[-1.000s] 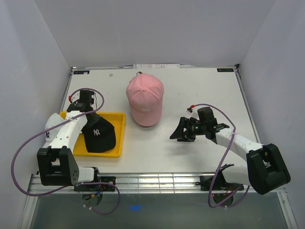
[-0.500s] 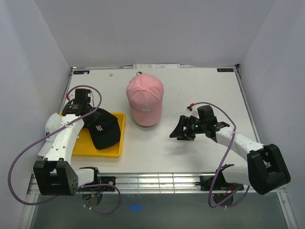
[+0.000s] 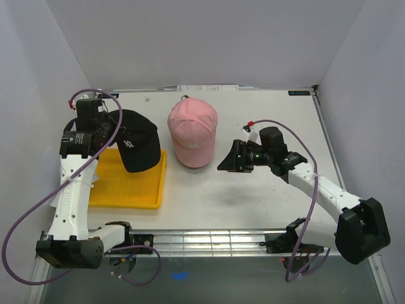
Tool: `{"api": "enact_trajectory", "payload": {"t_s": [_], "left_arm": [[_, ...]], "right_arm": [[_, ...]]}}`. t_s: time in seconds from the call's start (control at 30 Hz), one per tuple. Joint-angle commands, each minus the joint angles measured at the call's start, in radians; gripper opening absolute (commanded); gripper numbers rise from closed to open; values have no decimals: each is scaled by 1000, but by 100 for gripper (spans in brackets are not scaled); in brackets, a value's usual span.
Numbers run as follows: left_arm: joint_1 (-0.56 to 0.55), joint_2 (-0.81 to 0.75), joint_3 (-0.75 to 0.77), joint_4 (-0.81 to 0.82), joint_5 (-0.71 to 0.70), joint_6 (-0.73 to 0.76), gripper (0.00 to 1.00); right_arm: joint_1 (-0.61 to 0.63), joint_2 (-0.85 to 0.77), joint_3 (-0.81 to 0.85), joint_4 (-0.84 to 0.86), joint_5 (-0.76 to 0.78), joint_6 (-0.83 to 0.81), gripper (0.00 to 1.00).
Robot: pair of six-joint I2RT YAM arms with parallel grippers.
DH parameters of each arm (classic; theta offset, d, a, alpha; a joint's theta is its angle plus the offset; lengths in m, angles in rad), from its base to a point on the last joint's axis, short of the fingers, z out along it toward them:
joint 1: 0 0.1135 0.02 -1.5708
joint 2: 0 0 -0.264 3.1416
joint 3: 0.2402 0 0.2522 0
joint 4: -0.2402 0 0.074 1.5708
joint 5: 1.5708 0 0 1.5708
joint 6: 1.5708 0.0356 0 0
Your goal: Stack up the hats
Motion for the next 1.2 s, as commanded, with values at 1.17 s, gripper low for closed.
{"api": "enact_trajectory", "payload": {"t_s": [1.17], "left_arm": [[-128, 191, 526, -25, 312, -98, 0]], "right_arm": [[353, 401, 669, 357, 168, 214, 70]]}}
